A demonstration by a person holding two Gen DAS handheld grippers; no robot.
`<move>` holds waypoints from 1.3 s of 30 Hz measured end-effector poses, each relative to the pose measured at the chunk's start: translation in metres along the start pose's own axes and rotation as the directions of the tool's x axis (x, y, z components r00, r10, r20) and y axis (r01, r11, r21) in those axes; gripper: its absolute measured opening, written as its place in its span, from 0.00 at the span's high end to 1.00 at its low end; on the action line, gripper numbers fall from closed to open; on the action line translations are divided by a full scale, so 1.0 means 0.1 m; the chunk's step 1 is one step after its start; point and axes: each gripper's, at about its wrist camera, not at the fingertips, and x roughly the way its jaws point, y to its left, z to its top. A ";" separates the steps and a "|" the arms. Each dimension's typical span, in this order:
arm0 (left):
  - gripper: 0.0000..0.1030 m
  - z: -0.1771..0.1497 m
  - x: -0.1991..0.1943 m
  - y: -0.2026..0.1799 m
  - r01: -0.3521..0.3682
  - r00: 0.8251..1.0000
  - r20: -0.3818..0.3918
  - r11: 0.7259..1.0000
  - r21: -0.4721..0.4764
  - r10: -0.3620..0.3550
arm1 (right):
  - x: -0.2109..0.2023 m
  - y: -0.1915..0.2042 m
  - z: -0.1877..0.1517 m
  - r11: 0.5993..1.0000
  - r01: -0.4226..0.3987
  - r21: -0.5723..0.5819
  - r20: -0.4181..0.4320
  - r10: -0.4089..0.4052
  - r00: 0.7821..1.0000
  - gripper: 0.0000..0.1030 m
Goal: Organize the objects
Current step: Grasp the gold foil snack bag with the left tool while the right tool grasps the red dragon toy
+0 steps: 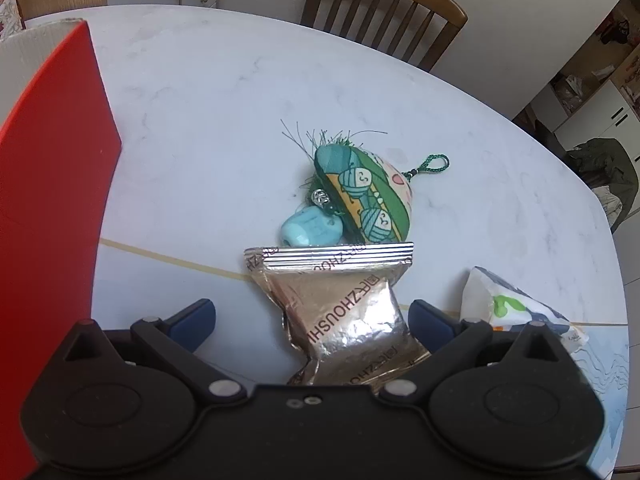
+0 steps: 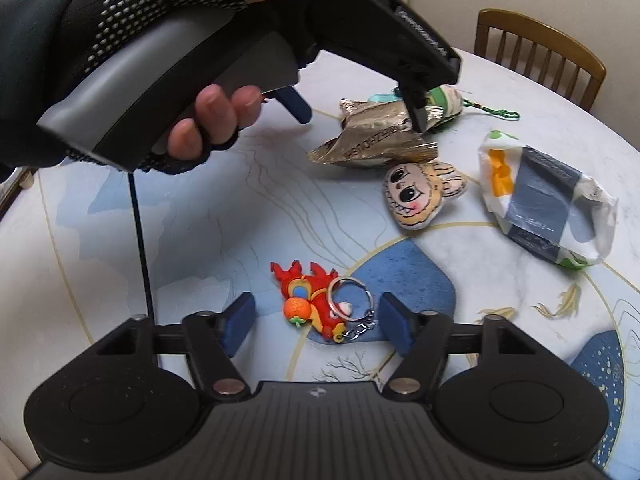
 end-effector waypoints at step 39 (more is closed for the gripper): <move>0.54 -0.23 -0.44 0.01 0.098 0.994 0.044 0.994 0.047 -0.100 | -0.25 -0.18 0.00 0.992 0.040 0.122 0.005 -0.041 0.999 0.65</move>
